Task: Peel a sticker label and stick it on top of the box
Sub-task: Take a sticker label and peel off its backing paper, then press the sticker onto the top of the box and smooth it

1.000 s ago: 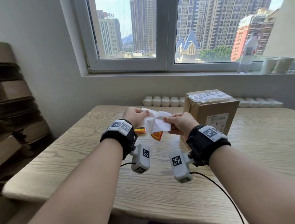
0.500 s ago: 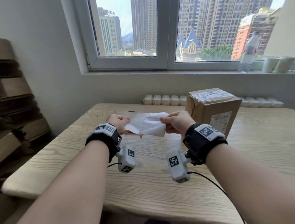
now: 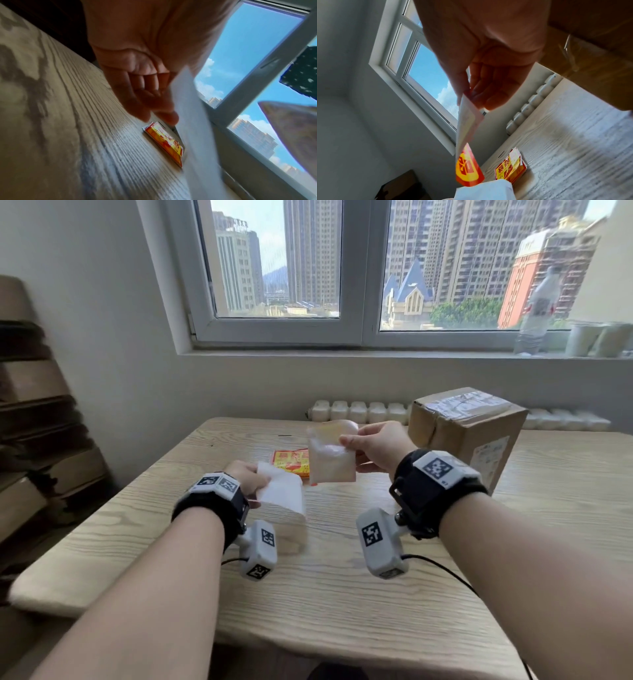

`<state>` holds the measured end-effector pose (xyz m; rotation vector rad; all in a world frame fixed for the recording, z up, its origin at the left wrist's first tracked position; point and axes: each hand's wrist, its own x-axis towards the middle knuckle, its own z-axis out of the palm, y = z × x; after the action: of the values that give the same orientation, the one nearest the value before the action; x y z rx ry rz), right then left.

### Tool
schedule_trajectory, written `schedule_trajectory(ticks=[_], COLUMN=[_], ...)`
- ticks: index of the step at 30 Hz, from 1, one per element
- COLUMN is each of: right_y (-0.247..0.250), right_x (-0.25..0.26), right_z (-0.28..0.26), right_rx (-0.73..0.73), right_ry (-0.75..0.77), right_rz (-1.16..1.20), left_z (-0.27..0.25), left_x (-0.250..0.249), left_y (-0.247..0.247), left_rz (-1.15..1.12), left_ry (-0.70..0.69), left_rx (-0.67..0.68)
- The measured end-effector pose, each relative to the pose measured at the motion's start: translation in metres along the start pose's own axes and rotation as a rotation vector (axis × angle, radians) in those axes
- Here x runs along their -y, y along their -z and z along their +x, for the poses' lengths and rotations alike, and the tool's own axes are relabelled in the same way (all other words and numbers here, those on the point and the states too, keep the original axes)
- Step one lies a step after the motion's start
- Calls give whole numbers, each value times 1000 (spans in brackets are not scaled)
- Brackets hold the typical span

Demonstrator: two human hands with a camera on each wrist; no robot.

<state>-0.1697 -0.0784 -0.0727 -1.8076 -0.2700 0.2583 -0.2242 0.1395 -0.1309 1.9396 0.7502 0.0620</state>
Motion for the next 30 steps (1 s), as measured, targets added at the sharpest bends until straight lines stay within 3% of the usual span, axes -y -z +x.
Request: schedule_trajectory(ticks=[2, 4, 6, 8, 11, 14, 17, 21, 25, 30], right_y=[4, 10, 14, 17, 22, 28, 40, 60, 87, 151], right_x=[0, 3, 10, 23, 47, 62, 67, 61, 53, 27], right_z=[1, 1, 0, -3, -15, -26, -30, -36, -34, -10], right_rx=[-12, -41, -92, -175, -248, -315, -325, -233, -198, -361], right_ry=[25, 70, 166, 320, 532, 684, 737, 713, 618, 270], right_rz=[-31, -94, -187, -321, -564, -795, -851, -866, -717, -816], left_z=[-2, -6, -12, -26, -52, -76, -85, -92, -91, -84], left_x=[-7, -18, -39, -69, -116, -145, -154, -158, -164, -168], left_y=[1, 6, 9, 7, 3, 2, 3, -2, -12, -27], left_rz=[86, 265, 181, -132, -414, -438, -422, -379, -340, -416], left_ry=[13, -42, -151, -222, -200, -252, -287, -344, -376, -429], left_rx=[-31, -198, -316, -171, 11, 57, 64, 102, 72, 112])
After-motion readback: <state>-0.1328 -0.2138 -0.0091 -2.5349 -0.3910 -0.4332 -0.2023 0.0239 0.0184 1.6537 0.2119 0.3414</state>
